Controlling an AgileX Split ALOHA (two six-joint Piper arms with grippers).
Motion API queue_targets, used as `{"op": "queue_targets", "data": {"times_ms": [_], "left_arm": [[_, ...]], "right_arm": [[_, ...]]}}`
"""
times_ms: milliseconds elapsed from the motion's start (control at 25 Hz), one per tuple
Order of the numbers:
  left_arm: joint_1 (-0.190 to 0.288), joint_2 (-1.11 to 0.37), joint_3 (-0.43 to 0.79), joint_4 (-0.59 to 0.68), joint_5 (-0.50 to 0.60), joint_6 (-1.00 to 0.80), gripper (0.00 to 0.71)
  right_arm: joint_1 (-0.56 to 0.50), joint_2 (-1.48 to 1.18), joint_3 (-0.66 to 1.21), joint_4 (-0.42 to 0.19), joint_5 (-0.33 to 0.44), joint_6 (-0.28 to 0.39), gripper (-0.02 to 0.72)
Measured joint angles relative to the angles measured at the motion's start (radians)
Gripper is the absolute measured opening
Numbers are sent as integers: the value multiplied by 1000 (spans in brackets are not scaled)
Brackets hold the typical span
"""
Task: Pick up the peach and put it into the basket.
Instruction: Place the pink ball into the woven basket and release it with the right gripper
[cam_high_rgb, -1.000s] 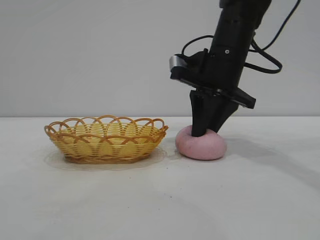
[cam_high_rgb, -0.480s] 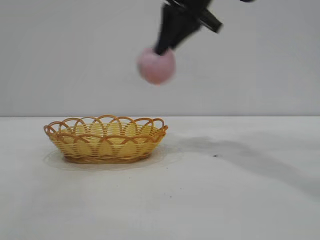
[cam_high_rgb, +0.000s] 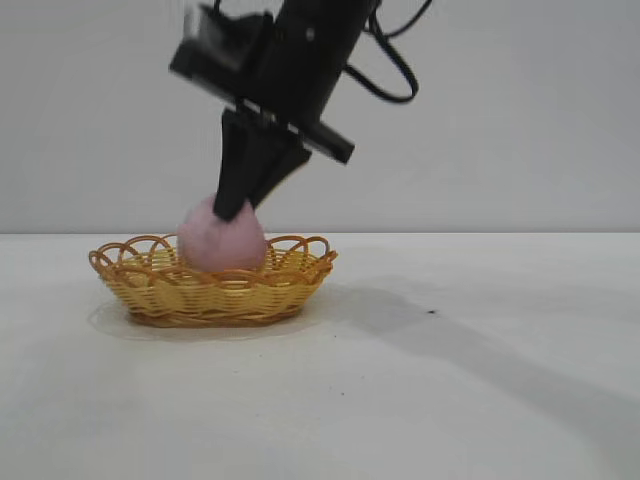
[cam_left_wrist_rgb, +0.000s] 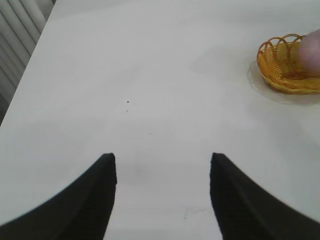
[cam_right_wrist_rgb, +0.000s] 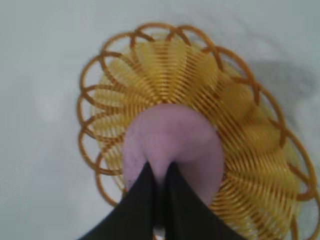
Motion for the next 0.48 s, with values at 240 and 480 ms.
{"op": "queue_targets", "data": {"times_ms": [240, 480], "left_arm": [[0, 0, 0, 0, 0, 0, 364], [0, 0, 0, 0, 0, 0, 364]], "right_arm": [[0, -64, 0, -11, 4, 28, 403], [-85, -157, 0, -139, 9, 152, 403]]}}
